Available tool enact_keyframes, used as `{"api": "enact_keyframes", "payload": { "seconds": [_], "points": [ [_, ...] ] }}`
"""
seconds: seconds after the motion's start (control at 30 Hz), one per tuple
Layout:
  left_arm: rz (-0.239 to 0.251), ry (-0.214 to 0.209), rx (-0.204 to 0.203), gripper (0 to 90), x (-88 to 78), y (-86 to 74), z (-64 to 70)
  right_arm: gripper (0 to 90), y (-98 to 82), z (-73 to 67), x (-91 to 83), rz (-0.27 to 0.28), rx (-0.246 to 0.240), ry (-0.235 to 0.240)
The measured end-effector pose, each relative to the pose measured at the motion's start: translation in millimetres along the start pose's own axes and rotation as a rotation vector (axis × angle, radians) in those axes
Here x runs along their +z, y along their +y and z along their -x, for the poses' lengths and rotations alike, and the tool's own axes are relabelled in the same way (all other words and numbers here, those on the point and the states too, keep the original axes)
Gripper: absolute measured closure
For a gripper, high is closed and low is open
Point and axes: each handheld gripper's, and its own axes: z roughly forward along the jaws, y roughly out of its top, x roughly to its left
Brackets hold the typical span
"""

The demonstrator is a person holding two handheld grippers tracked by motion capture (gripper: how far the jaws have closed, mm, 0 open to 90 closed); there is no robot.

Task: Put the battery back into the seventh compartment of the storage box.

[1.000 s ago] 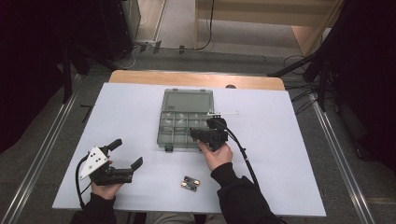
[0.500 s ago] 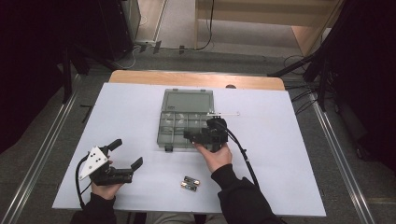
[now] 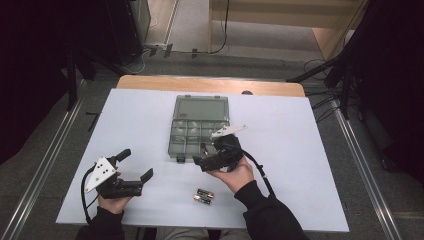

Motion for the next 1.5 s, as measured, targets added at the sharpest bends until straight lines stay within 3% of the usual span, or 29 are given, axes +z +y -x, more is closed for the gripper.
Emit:
{"api": "enact_keyframes", "payload": {
  "seconds": [0.47, 0.57, 0.9, 1.1, 1.33, 1.5],
  "points": [
    [-0.004, -0.001, -0.001, 0.0, 0.6, -0.2, -0.2, 0.0, -0.6, -2.4, -2.3, -0.055, -0.04, 0.045],
    [-0.005, -0.004, -0.012, 0.0, 1.1, -0.7, -0.9, 0.0, -2.0, -7.2, 0.7, -0.116, -0.102, 0.055],
    [-0.002, -0.002, -0.011, 0.0, 0.3, -0.4, -1.7, 0.7, -5.4, -22.2, 5.5, -0.195, -0.205, 0.065],
    [-0.003, -0.002, -0.009, 0.0, 0.3, -0.4, -1.6, 0.8, -8.4, -31.6, 10.2, -0.268, -0.281, 0.051],
    [-0.004, -0.002, -0.009, 0.0, 0.6, -0.5, -1.4, 2.6, -12.7, -42.4, 18.1, -0.36, -0.37, 0.07],
    [-0.005, -0.001, -0.007, 0.0, 0.2, -0.4, -1.7, 4.1, -13.5, -45.6, 21.4, -0.395, -0.377, 0.073]
  ]
}}
